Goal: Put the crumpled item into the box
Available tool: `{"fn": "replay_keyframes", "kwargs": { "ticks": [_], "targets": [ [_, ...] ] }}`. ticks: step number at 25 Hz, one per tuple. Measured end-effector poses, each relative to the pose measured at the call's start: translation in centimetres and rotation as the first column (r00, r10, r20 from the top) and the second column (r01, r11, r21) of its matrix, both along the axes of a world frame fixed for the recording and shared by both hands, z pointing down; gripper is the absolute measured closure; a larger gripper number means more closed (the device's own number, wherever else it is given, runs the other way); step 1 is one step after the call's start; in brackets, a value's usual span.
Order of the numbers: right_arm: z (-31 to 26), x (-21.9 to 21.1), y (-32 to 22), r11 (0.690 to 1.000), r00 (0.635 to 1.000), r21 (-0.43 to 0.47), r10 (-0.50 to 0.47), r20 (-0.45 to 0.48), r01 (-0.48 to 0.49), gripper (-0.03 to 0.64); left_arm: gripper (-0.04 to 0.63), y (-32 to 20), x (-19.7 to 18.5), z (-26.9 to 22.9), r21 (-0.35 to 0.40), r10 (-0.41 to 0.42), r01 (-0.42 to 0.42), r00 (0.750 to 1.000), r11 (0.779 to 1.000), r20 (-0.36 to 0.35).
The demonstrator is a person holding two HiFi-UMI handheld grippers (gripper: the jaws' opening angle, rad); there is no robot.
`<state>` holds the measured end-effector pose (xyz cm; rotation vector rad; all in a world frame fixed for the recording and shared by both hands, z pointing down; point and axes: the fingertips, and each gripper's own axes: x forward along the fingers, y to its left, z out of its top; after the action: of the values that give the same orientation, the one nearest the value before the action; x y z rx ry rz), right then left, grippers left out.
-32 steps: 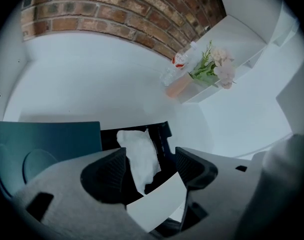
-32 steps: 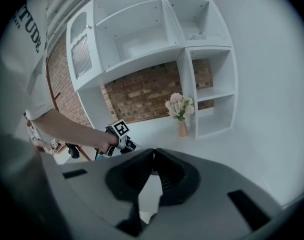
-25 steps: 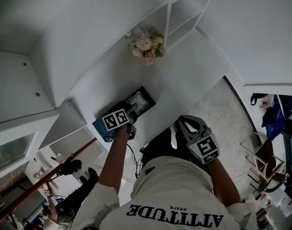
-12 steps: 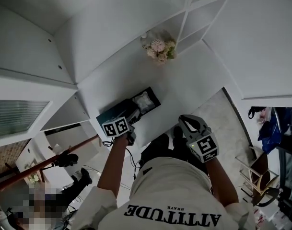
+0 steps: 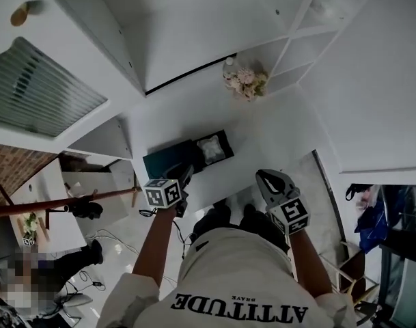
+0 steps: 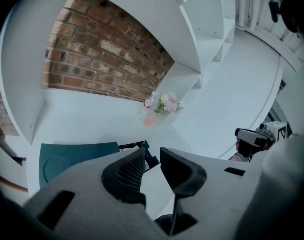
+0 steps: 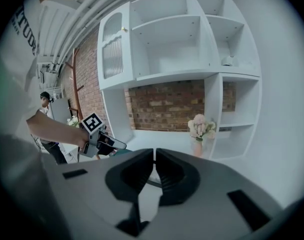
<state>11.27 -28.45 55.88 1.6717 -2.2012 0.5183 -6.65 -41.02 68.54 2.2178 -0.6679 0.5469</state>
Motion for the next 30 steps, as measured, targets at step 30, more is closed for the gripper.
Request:
{"fn": "replay_keyframes", "kwargs": {
  "ticks": [30],
  "targets": [
    [-3.1,6.8,12.4,0.957,0.960,0.118,-0.275,0.060,0.266,0.580,0.569,21.5,-2.2,-12.4,0.424,-0.379,0.361,0.924,0.831,-0.044]
  ]
}}
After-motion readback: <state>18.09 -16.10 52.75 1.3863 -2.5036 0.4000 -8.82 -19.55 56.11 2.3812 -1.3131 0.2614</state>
